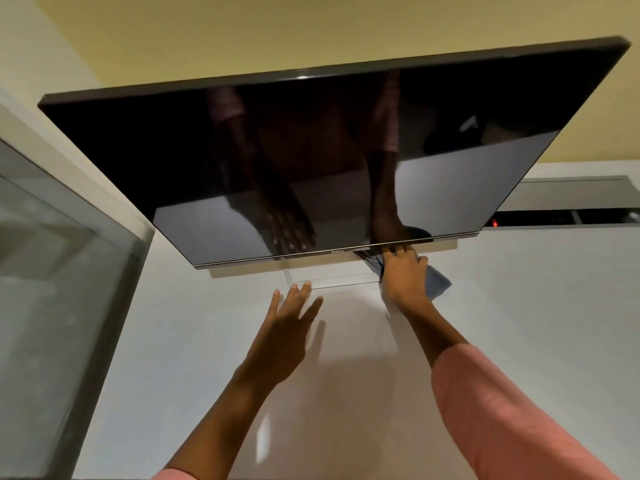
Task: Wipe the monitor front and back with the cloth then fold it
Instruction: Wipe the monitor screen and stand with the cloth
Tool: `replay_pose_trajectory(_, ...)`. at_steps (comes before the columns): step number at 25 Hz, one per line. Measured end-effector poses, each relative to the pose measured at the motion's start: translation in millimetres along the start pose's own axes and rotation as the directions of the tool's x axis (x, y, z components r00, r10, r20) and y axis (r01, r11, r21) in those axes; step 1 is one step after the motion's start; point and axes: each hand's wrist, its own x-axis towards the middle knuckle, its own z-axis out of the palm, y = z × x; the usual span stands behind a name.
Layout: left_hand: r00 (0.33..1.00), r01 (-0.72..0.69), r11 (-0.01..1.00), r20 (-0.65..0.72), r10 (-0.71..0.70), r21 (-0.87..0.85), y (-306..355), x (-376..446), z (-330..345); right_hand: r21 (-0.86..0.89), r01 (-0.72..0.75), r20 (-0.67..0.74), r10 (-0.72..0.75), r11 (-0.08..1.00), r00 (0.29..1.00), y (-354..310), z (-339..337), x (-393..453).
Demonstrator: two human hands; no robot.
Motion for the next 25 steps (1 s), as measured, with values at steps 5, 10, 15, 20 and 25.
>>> replay_pose_trajectory(5, 0.997, 0.083, 0.995, -0.006, -0.083, -0.055, -2.9, -4.0, 1.6, 0.044, -0.013, 0.072, 0.01, 0.999, 0.997, 0.5, -2.1, -6.4)
replay_pose_trajectory(10, 0.999, 0.034, 0.999, 0.006, -0.034, 0.004, 2.0, 2.2, -2.9, 0.109, 0.011, -0.076, -0.002, 0.994, 0.997, -15.7, 25.2, -61.6)
replay_pose_trajectory(15, 0.997, 0.074, 0.996, 0.004, -0.074, 0.042, -1.4, 0.2, -9.6, 0.1, 0.181, -0.191, -0.159, 0.978, 0.969, -40.8, 47.2, -82.4)
replay_pose_trajectory(20, 0.99, 0.129, 0.988, 0.043, -0.133, 0.086, -30.6, -25.6, -8.7, 0.329, -0.034, -0.03, 0.047, 0.944, 0.998, -124.7, 31.8, -65.1)
replay_pose_trajectory(25, 0.97, 0.237, 0.965, 0.027, -0.242, 0.114, -55.6, -47.1, -13.7, -0.05, 0.335, 0.069, -0.332, 0.941, 0.941, -153.1, 19.4, -59.3)
